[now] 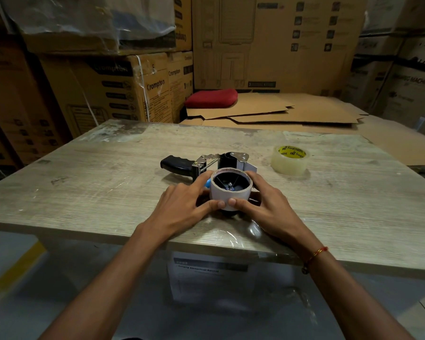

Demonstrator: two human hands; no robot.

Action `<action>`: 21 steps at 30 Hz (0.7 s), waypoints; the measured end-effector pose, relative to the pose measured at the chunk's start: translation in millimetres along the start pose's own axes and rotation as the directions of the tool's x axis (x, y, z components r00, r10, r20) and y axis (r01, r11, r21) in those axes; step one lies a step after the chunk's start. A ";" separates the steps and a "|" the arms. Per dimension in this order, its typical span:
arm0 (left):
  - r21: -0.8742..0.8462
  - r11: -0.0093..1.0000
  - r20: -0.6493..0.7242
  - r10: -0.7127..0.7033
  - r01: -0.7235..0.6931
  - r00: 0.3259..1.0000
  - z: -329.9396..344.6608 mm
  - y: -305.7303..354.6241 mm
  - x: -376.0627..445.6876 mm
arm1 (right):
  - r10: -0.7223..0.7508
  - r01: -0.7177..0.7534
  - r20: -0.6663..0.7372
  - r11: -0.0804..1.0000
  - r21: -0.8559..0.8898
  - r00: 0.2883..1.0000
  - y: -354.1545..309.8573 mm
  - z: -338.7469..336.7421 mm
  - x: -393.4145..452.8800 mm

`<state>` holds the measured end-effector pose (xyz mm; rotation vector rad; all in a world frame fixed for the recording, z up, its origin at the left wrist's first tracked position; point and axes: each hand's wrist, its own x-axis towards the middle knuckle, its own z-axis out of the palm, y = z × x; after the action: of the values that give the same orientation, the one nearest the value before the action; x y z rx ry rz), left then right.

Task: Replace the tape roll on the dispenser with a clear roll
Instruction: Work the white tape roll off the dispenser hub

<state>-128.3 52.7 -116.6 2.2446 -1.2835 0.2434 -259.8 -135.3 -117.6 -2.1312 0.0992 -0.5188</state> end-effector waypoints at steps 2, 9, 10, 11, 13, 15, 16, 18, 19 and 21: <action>0.003 1.000 0.003 -0.010 0.010 1.000 -0.9 0.5 0.2 | -0.006 0.006 -0.009 1.000 -0.004 1.000 -0.3 0.2 0.3; -0.002 1.000 0.015 -0.026 0.026 1.000 -2.4 3.0 0.0 | -0.001 0.000 -0.027 0.999 -0.039 1.000 -2.1 0.8 1.3; -0.003 1.000 0.019 -0.030 0.030 0.999 -2.0 3.2 0.5 | -0.003 0.001 -0.031 0.999 -0.041 1.000 -2.5 0.8 1.2; -0.002 0.999 0.021 -0.032 0.032 0.999 -1.2 2.9 0.8 | -0.008 0.007 -0.033 0.999 -0.045 0.999 -3.0 0.9 1.1; 0.007 0.999 0.020 -0.033 0.033 0.999 -0.4 2.7 0.8 | -0.022 0.021 -0.029 0.998 -0.052 0.999 -3.6 1.0 0.6; 0.009 0.999 0.024 -0.044 0.044 0.999 -0.4 3.3 1.1 | -0.033 0.032 -0.024 0.998 -0.052 0.999 -2.0 1.2 0.5; 0.014 0.999 0.028 -0.050 0.050 0.998 -0.6 4.1 1.5 | -0.036 0.034 -0.025 0.998 -0.046 0.999 -1.0 1.2 0.8; 0.026 0.998 0.031 -0.054 0.054 0.998 -0.6 6.1 2.1 | -0.041 0.040 -0.024 0.998 -0.038 0.999 0.8 1.3 1.8; 0.028 0.998 0.032 -0.055 0.054 0.998 -1.0 7.3 2.3 | -0.046 0.045 -0.027 0.998 -0.041 0.999 1.5 1.3 2.1; 0.016 0.998 0.031 -0.060 0.059 0.998 -1.1 8.6 2.2 | -0.052 0.050 -0.033 0.998 -0.047 0.998 2.1 1.2 2.0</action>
<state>-134.3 48.2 -111.6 2.3044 -1.2324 0.1976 -257.3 -136.1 -119.3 -2.1755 0.0766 -0.5880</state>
